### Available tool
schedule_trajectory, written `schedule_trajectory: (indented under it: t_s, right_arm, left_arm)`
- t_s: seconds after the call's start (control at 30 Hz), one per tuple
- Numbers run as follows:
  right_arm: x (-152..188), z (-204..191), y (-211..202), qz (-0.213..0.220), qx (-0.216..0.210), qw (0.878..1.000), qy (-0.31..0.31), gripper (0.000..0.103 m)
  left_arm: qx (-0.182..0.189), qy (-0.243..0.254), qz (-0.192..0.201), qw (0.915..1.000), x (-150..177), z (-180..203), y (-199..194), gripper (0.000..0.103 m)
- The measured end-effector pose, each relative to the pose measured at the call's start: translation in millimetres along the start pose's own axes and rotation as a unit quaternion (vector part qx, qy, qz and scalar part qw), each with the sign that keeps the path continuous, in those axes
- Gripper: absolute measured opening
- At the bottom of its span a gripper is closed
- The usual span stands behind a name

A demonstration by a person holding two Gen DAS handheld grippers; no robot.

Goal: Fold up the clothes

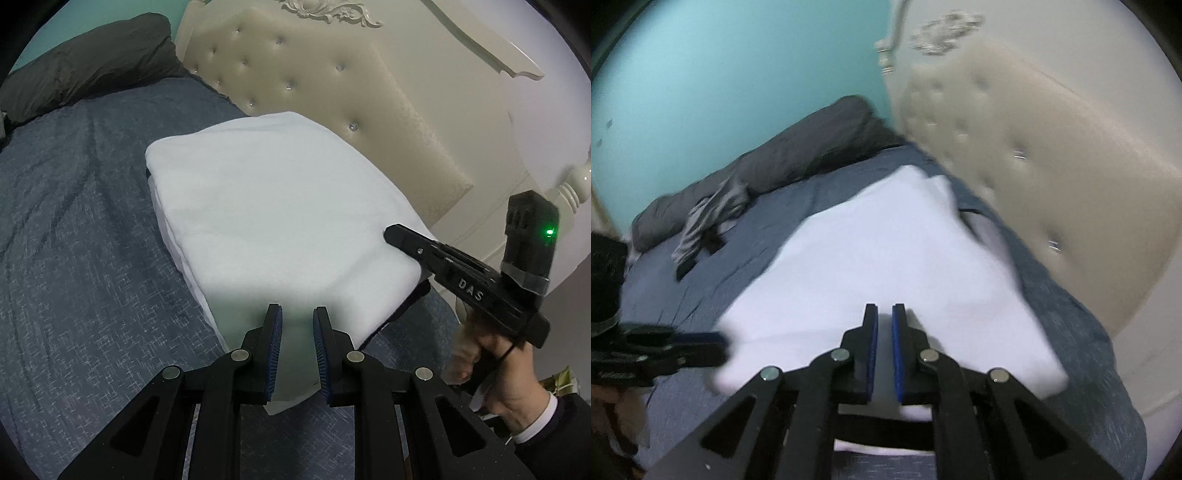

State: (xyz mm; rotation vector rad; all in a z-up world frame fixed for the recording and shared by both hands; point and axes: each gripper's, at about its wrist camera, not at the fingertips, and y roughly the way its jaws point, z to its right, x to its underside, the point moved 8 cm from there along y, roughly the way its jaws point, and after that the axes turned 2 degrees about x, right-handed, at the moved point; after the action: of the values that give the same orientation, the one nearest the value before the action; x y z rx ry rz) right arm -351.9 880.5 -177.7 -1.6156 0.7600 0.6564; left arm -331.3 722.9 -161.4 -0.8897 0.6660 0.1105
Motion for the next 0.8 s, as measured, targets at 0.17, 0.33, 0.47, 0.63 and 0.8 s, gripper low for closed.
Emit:
schedule_trajectory:
  t_s: [0.17, 0.33, 0.47, 0.63, 0.8]
  right_arm:
    - [-5.4, -8.7, -15.3, 0.027, -0.01, 1.0, 0.006, 0.003]
    - [12.1, -52.6, -8.9, 0.011, -0.055, 0.998, -0.033, 0.003]
    - [21.4, -34.0, -7.7, 0.016, -0.033, 0.999, -0.023, 0.001]
    - [16.8, 21.0, -10.7, 0.034, 0.03, 0.999, 0.019, 0.001]
    - [28.6, 68.9, -11.6, 0.028, 0.063, 0.995, 0.072, 0.001]
  left_arm:
    - [-0.007, 0.002, 0.003, 1.0, 0.0, -0.1, -2.5, 0.018]
    - [-0.006, 0.001, 0.002, 1.0, 2.4, -2.8, -4.2, 0.018]
    - [0.0, 0.003, -0.002, 1.0, 4.1, -1.7, -3.0, 0.018]
    - [-0.001, 0.004, 0.0, 1.0, 4.4, -1.6, -2.4, 0.018]
    - [-0.001, 0.007, 0.001, 1.0, 6.0, -2.3, -1.6, 0.018]
